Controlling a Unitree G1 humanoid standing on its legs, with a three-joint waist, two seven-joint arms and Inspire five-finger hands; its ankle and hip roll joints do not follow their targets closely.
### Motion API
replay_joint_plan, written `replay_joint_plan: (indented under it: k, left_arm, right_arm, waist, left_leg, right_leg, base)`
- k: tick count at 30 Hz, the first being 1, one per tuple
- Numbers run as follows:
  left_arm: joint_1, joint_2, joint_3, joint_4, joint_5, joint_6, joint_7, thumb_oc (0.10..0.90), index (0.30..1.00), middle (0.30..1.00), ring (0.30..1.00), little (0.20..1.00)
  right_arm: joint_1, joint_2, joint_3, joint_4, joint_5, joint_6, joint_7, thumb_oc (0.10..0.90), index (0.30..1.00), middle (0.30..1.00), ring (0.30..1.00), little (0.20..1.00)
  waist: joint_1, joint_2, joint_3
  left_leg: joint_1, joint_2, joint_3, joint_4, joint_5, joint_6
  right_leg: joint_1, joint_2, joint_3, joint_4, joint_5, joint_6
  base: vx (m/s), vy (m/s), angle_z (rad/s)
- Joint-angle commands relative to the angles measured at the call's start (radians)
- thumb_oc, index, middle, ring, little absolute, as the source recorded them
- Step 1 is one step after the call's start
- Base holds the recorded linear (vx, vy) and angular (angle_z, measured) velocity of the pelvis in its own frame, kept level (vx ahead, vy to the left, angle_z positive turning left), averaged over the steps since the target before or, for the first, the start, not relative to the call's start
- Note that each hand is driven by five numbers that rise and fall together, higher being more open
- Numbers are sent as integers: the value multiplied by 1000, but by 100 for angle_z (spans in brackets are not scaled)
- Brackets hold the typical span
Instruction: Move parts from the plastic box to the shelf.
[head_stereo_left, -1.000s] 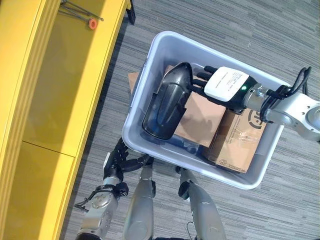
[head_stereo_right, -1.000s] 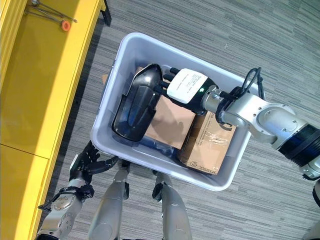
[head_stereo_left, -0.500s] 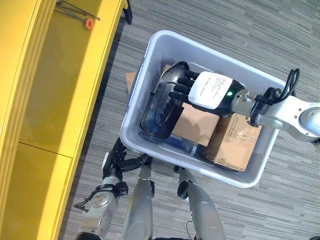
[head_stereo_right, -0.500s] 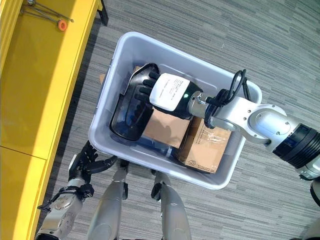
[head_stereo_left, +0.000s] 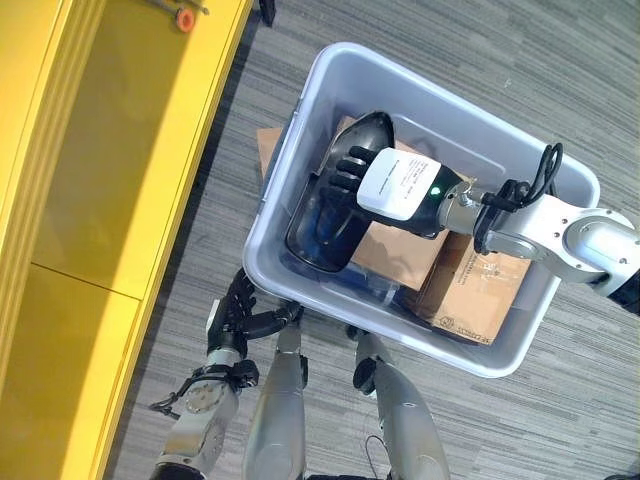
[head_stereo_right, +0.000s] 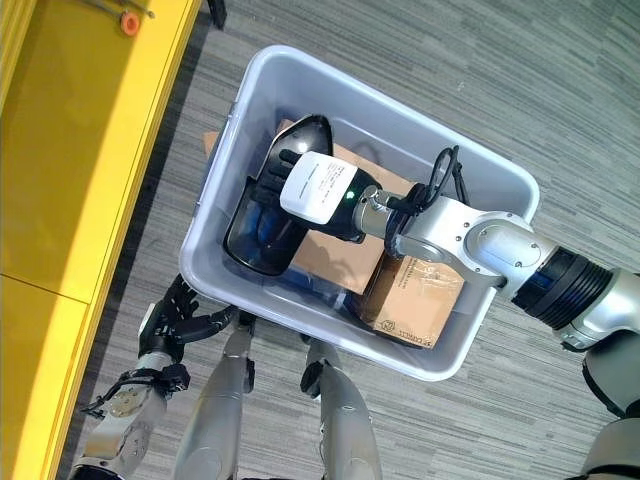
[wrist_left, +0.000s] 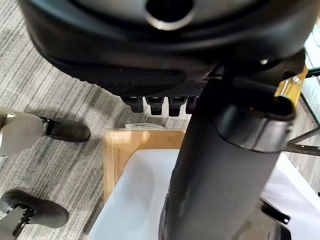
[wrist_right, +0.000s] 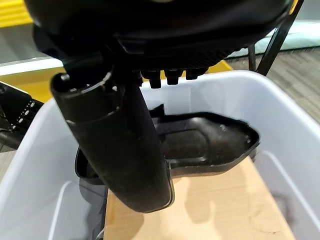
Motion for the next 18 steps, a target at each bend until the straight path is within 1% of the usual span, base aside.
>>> replay_joint_plan:
  k: [1,2,9,14,17,18]
  left_arm:
    - [39,36,38,-102,-26,-68,21,900,1000,1000,1000,1000]
    - [45,34,37,-113,-28,-72,25,900,1000,1000,1000,1000]
    - [49,33,40,-127,-27,-77,34,900,1000,1000,1000,1000]
    - [63,27,44,-137,-25,-83,48,900,1000,1000,1000,1000]
    - [59,22,43,-144,-20,-89,63,900,1000,1000,1000,1000]
    - [60,22,42,-142,-19,-91,68,900,1000,1000,1000,1000]
  right_arm:
    - [-76,-60,-31,-65,-27,8,-54,900,1000,1000,1000,1000]
    - [-62,-50,-28,-50,-36,12,-50,900,1000,1000,1000,1000]
    - [-32,-39,-38,-31,-49,17,-51,900,1000,1000,1000,1000]
    - [43,-29,-79,6,-70,31,-65,900,1000,1000,1000,1000]
    - [96,-11,-108,30,-87,39,-76,900,1000,1000,1000,1000]
    - [107,-5,-111,35,-91,39,-80,900,1000,1000,1000,1000]
  waist:
    - [4,-17,-9]
    - [5,-14,-9]
    - [3,-6,-9]
    - [-4,10,-9]
    - [-13,27,-9]
    - [-11,33,-9]
  left_leg:
    - [-25,-3,15,113,-107,-20]
    - [-57,-4,7,123,-109,-18]
    - [-118,-8,-6,141,-112,-17]
    - [-206,-14,-18,168,-114,-13]
    - [-267,-16,-25,188,-120,-9]
    - [-261,-13,-37,199,-149,-14]
  right_leg:
    - [75,7,0,40,-92,83]
    - [49,4,-4,49,-96,82]
    - [-3,-2,-17,66,-103,82]
    - [-97,-11,-22,106,-111,80]
    - [-168,-22,-22,143,-123,78]
    - [-166,-20,-11,160,-147,87]
  base:
    - [0,0,0]
    - [17,-11,4]
    - [11,-15,8]
    - [14,0,3]
    - [38,4,1]
    - [72,1,-1]
